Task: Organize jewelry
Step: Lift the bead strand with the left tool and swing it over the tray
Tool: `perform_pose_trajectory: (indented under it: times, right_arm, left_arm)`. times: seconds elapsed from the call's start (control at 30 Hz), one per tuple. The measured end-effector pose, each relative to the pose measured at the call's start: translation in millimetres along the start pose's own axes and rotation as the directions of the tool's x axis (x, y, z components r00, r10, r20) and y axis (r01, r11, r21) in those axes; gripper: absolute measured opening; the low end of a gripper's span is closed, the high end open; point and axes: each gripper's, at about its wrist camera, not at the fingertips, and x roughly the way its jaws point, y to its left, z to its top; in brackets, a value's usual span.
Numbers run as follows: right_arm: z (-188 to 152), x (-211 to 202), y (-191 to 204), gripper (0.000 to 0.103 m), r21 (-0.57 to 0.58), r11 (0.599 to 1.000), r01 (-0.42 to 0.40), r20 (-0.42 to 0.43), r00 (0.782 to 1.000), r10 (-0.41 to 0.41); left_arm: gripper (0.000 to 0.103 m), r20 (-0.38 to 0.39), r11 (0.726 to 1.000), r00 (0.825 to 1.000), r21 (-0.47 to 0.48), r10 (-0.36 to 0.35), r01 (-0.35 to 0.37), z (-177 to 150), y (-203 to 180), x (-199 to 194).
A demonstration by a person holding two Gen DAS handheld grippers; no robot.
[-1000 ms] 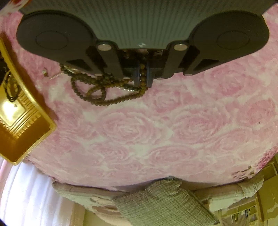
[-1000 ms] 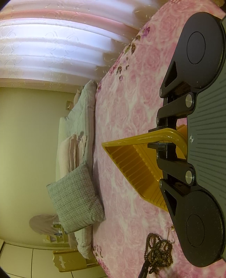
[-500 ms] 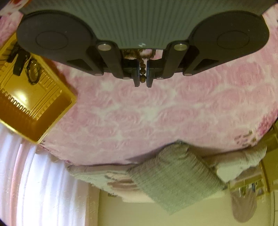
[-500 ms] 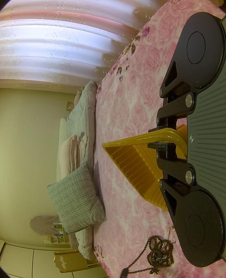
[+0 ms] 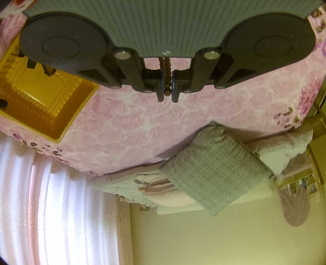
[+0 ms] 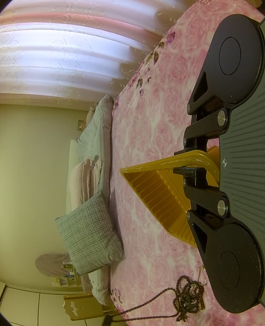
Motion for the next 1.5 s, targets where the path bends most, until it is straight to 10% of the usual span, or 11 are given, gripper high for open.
perform_pose_trajectory:
  times: [0.53,1.2,1.5]
  right_arm:
    - [0,0,1,0.008,-0.004,1.0,0.001,0.002,1.0,-0.001]
    - [-3,0,2,0.008,0.016,1.0,0.002,0.003,1.0,-0.002]
    - [-4,0,1,0.008,0.028,1.0,0.003,0.003,1.0,-0.003]
  left_arm:
    - [0.006,0.05,0.985,0.985,0.051,-0.165,0.162,30,-46,-15]
    - [0.006,0.053,0.864,0.864,0.092,-0.501,0.495,56,-177,11]
    - [0.006,-0.011,0.849,0.852,0.071,-0.524,0.523,43,-195,39]
